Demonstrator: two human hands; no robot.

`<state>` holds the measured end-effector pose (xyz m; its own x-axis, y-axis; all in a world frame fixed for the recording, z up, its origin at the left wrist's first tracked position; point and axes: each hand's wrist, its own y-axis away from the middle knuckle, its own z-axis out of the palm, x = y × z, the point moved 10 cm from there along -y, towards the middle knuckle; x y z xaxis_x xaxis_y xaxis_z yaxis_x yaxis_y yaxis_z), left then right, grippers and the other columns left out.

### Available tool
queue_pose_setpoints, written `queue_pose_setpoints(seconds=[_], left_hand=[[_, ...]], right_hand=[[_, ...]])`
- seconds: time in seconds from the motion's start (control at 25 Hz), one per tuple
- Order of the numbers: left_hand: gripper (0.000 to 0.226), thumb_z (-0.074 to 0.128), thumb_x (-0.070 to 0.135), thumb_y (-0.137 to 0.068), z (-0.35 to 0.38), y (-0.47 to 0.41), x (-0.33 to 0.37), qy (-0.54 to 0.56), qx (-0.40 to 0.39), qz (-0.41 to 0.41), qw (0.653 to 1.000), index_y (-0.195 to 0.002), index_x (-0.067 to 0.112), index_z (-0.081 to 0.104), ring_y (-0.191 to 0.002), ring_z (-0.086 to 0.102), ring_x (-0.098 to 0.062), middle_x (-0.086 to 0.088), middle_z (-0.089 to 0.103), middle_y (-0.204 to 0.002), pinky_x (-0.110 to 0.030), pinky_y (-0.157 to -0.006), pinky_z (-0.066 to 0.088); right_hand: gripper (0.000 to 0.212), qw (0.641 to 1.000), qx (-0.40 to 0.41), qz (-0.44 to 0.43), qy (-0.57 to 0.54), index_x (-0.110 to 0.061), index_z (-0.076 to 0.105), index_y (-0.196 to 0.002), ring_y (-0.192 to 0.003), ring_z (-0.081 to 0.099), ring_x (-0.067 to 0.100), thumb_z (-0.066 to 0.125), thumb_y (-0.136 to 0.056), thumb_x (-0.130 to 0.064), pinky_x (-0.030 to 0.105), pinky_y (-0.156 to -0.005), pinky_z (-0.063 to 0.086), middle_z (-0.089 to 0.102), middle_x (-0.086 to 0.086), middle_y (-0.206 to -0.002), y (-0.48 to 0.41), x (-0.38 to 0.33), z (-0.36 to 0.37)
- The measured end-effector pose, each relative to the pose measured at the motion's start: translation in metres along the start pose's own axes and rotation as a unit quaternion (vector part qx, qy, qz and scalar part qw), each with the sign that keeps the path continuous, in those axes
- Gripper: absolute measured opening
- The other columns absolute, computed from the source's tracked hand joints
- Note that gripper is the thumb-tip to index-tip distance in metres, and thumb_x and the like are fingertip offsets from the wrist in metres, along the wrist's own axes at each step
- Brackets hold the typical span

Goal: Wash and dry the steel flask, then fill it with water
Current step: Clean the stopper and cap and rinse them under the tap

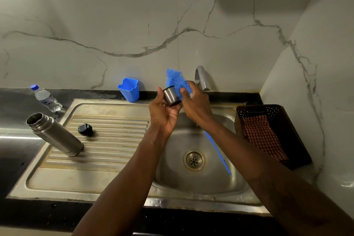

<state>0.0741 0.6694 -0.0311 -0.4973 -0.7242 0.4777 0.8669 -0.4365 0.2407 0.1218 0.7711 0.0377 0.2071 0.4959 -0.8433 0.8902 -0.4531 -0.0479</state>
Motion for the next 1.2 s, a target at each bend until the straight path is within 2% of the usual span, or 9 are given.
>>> queue_pose_setpoints(seconds=[0.2,0.44,0.52,0.6,0.76,0.84,0.96,1.12,1.2], left_hand=[[0.05,0.048,0.032,-0.093,-0.005,0.002,0.003,0.044,0.061,0.003,0.997,-0.131,0.004,0.067,-0.118,0.066,-0.032,-0.017,0.071,-0.124,-0.044,-0.116,0.044],[0.052,0.035,0.046,-0.112,-0.021,-0.004,0.005,-0.005,0.163,0.028,0.986,-0.125,0.005,0.064,-0.111,0.07,-0.036,-0.02,0.07,-0.12,-0.05,-0.091,0.061],[0.055,0.035,0.055,-0.11,-0.015,-0.008,0.013,-0.026,0.178,0.033,0.983,-0.107,0.01,0.066,-0.107,0.07,-0.037,-0.02,0.07,-0.118,-0.057,-0.095,0.059],[0.066,0.036,0.068,-0.104,-0.007,-0.006,0.017,-0.044,0.173,0.037,0.983,-0.108,0.01,0.068,-0.108,0.071,-0.038,-0.02,0.073,-0.117,-0.057,-0.099,0.057],[0.09,0.071,0.083,-0.071,0.001,-0.003,0.02,-0.171,0.131,0.05,0.975,-0.123,0.01,0.068,-0.109,0.075,-0.029,-0.01,0.077,-0.117,-0.049,-0.1,0.059],[0.107,0.091,0.074,-0.05,0.003,-0.006,0.017,-0.221,0.107,0.042,0.969,-0.132,0.011,0.065,-0.111,0.075,-0.029,-0.011,0.076,-0.122,-0.05,-0.096,0.06],[0.107,0.097,0.066,-0.042,-0.009,-0.006,0.02,-0.215,0.148,0.059,0.964,-0.127,0.009,0.064,-0.104,0.077,-0.029,-0.013,0.077,-0.117,-0.046,-0.087,0.064],[0.079,0.072,0.082,-0.073,-0.017,-0.003,0.009,-0.296,0.133,0.012,0.946,-0.123,0.021,0.069,-0.101,0.074,-0.021,-0.006,0.078,-0.113,-0.039,-0.08,0.061],[0.059,0.063,0.059,-0.092,-0.02,-0.003,0.0,-0.263,0.109,-0.015,0.959,-0.13,0.015,0.067,-0.094,0.07,-0.021,-0.011,0.075,-0.115,-0.035,-0.077,0.056]], right_hand=[[0.045,0.997,-0.021,-0.072,0.018,-0.024,0.046,-0.151,-0.12,0.055,0.018,0.046,-0.108,-0.039,0.027,-0.095,0.039,0.062,-0.001,-0.134,0.017,-0.02,0.008],[0.048,0.998,0.003,-0.011,0.06,-0.026,0.045,-0.151,-0.134,0.053,0.032,0.045,-0.107,-0.043,0.047,-0.107,0.046,0.059,0.005,-0.145,-0.001,0.004,-0.003],[0.048,0.997,0.006,-0.015,0.069,-0.028,0.042,-0.153,-0.133,0.053,0.032,0.044,-0.107,-0.044,0.049,-0.105,0.047,0.058,0.007,-0.145,0.005,0.008,-0.003],[0.05,0.998,0.015,-0.018,0.059,-0.03,0.039,-0.154,-0.133,0.052,0.032,0.043,-0.107,-0.046,0.049,-0.106,0.047,0.057,0.006,-0.146,0.006,0.007,-0.003],[0.049,1.0,0.011,-0.011,0.008,-0.03,0.041,-0.154,-0.13,0.055,0.026,0.043,-0.107,-0.046,0.039,-0.102,0.045,0.061,0.003,-0.142,0.004,0.011,0.0],[0.048,1.0,0.018,-0.017,-0.009,-0.029,0.042,-0.153,-0.127,0.058,0.024,0.043,-0.108,-0.045,0.035,-0.098,0.046,0.063,0.002,-0.138,0.006,0.01,-0.001],[0.049,1.0,0.028,-0.005,-0.004,-0.027,0.04,-0.155,-0.127,0.055,0.021,0.042,-0.109,-0.043,0.033,-0.096,0.043,0.06,0.003,-0.141,0.006,0.01,-0.006],[0.051,0.999,0.037,-0.01,-0.026,-0.026,0.039,-0.155,-0.121,0.056,0.016,0.042,-0.108,-0.045,0.034,-0.095,0.049,0.058,0.003,-0.14,0.003,0.008,-0.015],[0.05,0.999,0.022,-0.028,-0.019,-0.028,0.04,-0.155,-0.126,0.056,0.023,0.042,-0.107,-0.045,0.039,-0.101,0.049,0.057,0.004,-0.142,0.001,0.005,-0.008]])
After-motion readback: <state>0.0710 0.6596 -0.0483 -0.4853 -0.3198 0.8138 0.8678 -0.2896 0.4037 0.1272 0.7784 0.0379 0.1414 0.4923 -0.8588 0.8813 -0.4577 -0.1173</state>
